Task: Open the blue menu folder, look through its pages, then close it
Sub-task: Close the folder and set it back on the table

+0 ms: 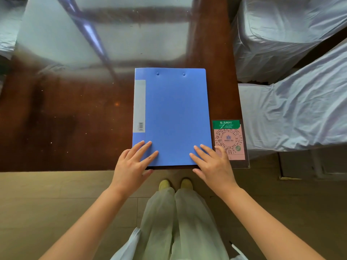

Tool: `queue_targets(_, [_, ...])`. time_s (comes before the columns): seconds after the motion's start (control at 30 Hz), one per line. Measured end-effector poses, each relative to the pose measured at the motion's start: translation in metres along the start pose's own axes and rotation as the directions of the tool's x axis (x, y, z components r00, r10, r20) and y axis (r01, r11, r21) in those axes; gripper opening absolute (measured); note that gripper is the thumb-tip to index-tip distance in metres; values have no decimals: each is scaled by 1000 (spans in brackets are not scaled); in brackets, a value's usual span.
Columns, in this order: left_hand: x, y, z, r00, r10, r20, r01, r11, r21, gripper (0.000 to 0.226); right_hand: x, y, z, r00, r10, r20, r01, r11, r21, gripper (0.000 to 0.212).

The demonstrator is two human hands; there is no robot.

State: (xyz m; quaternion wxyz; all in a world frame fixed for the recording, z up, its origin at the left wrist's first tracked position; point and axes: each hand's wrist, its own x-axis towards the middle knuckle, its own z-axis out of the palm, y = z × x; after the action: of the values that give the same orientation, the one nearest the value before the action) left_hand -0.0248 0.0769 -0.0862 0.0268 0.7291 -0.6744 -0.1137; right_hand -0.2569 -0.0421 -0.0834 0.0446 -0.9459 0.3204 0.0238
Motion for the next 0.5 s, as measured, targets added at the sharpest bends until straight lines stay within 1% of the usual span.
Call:
queue_targets(0.3, [3, -5, 2, 999, 31, -10, -31, 999, -15, 58, -1, 10, 0, 998, -33, -57, 36, 998, 55, 46])
queue_targets(0.5, [2, -8, 6, 997, 65, -45, -65, 998, -6, 53, -4, 17, 6, 995, -67, -77, 75, 992, 99, 45])
